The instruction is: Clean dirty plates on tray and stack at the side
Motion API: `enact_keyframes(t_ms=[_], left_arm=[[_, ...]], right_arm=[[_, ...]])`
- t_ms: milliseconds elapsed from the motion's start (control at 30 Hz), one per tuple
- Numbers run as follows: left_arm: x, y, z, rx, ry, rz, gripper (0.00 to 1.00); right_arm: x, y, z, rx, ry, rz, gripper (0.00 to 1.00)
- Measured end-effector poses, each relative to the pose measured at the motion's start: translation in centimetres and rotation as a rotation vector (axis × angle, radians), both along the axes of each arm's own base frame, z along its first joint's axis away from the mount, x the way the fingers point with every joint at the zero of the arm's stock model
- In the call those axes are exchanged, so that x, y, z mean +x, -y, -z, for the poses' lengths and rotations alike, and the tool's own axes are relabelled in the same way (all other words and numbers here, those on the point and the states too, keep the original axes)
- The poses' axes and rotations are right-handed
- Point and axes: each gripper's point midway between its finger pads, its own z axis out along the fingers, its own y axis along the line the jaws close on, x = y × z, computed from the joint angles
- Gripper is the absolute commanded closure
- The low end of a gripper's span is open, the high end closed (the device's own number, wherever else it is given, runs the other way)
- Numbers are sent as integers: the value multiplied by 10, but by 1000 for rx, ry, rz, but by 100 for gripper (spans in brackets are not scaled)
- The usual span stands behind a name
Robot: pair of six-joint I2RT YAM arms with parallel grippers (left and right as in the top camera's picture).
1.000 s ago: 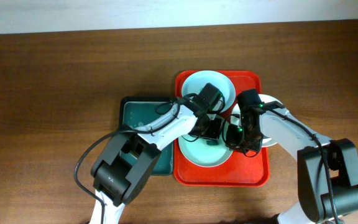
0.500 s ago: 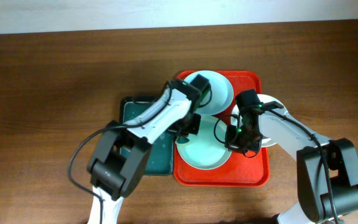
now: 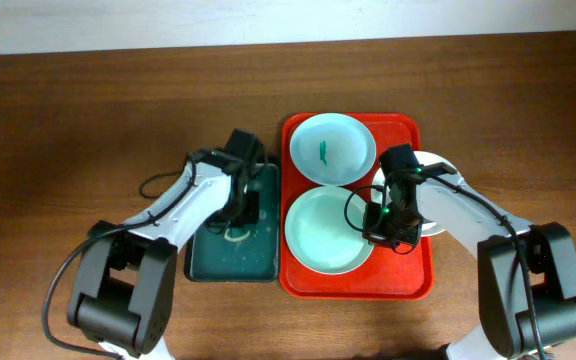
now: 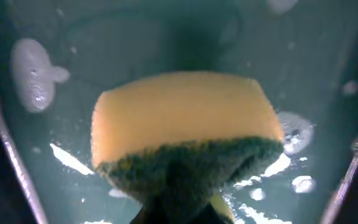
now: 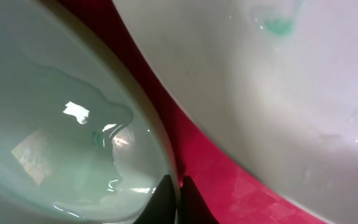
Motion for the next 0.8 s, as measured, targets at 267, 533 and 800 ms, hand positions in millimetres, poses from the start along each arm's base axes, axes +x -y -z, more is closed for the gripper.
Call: enact_keyframes(t_ms=[267, 533, 800], left_arm=[[-9, -5, -32, -7, -53, -10, 8], [-3, -79, -173, -120, 263, -241, 1], [-20, -121, -195, -109, 308, -375, 1]], right_arm=[[2, 2, -1, -10, 15, -43, 96], [38, -8, -102, 36, 206, -98, 96], [71, -116, -163, 57, 566, -315, 96]])
